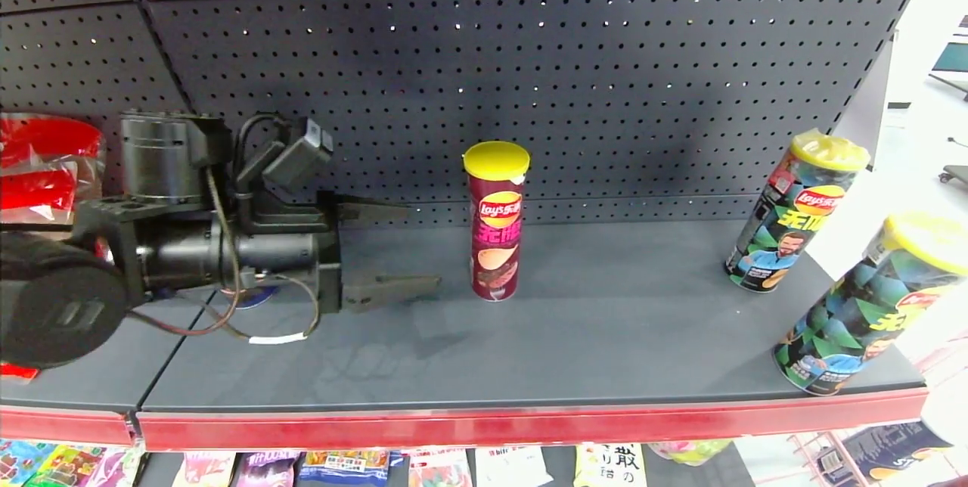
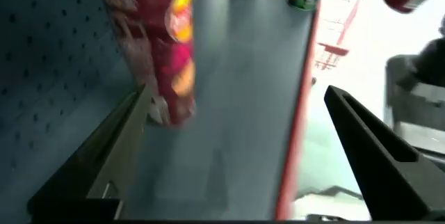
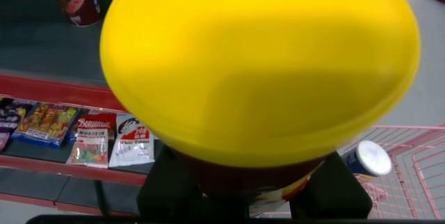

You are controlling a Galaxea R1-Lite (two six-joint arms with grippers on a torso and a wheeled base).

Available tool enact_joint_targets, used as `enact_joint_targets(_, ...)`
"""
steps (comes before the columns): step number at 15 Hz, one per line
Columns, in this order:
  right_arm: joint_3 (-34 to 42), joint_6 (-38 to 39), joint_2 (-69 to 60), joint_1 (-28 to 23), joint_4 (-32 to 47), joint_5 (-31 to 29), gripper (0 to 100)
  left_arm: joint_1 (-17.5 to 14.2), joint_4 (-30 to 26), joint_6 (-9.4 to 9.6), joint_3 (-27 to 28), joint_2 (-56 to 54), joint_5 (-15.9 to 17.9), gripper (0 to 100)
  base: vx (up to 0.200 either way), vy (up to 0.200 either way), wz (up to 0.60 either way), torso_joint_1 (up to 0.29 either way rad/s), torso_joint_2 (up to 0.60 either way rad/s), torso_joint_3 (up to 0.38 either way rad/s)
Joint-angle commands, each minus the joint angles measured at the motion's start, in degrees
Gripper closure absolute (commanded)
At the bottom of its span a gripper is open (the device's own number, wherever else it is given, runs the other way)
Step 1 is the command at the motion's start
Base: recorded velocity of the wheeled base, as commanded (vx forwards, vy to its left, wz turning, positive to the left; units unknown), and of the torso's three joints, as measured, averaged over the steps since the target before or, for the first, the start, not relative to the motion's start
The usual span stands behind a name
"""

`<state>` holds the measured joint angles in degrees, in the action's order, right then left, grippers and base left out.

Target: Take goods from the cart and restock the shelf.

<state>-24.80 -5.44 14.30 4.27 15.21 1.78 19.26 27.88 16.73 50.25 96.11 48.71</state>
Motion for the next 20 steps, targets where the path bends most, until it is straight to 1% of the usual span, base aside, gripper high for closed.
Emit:
enact_joint_targets(1, -0.08, 0.08, 0.2, -0.05, -0.01, -0.02, 100, 1.92, 0.77, -0.03, 5.65, 8.48, -0.37, 0, 0.0, 0.0, 0.0, 0.0, 0.0, 0.0)
enact_joint_targets(2, -0.08, 0.16, 0.03, -0.14, -0.01, -0.2, 100, 2.01, 0.86, 0.06, 10.83, 12.17, -0.81, 0, 0.0, 0.0, 0.0, 0.0, 0.0, 0.0)
enact_joint_targets(3, -0.08, 0.16, -0.06, -0.14, -0.01, -0.2, 100, 1.92, 0.77, 0.06, 12.42, 13.14, -1.08, 0, 0.0, 0.0, 0.0, 0.0, 0.0, 0.0)
enact_joint_targets(5, -0.08, 0.16, 0.03, -0.22, -0.01, -0.2, 100, 1.57, 0.33, -0.03, 17.51, 15.69, -1.52, 0, 0.0, 0.0, 0.0, 0.0, 0.0, 0.0)
enact_joint_targets(6, -0.08, 0.16, 0.03, -0.22, -0.01, -0.2, 100, 1.57, 0.33, -0.03, 17.69, 15.77, -1.52, 0, 0.0, 0.0, 0.0, 0.0, 0.0, 0.0)
enact_joint_targets(7, -0.08, 0.16, 0.11, -0.22, -0.01, -0.2, 100, 1.22, 0.33, -0.03, 20.59, 17.44, -1.52, 0, 0.0, 0.0, 0.0, 0.0, 0.0, 0.0)
enact_joint_targets(8, -0.08, 0.16, 0.2, -0.22, 0.08, -0.2, 100, 1.22, 0.25, -0.03, 22.0, 18.15, -1.43, 0, 0.0, 0.0, 0.0, 0.0, 0.0, 0.0)
enact_joint_targets(12, 0.01, 0.25, 0.2, -0.22, 0.25, -0.2, 100, 1.66, -0.11, -0.29, 25.86, 20.96, -1.43, 0, 0.0, 0.0, 0.0, 0.0, 0.0, 0.0)
enact_joint_targets(16, 0.01, 0.69, 0.38, -0.22, 0.25, -0.2, 100, 3.24, -0.28, -0.38, 26.22, 21.84, -1.43, 0, 0.0, 0.0, 0.0, 0.0, 0.0, 0.0)
enact_joint_targets(17, 0.01, 0.69, 0.38, -0.22, 0.25, -0.2, 100, 3.77, -0.28, -0.38, 26.92, 22.28, -1.52, 0, 0.0, 0.0, 0.0, 0.0, 0.0, 0.0)
enact_joint_targets(20, 0.01, 0.78, 0.38, -0.22, 0.25, -0.29, 100, 4.03, -1.07, -0.47, 29.12, 23.95, -1.52, 0, 0.0, 0.0, 0.0, 0.0, 0.0, 0.0)
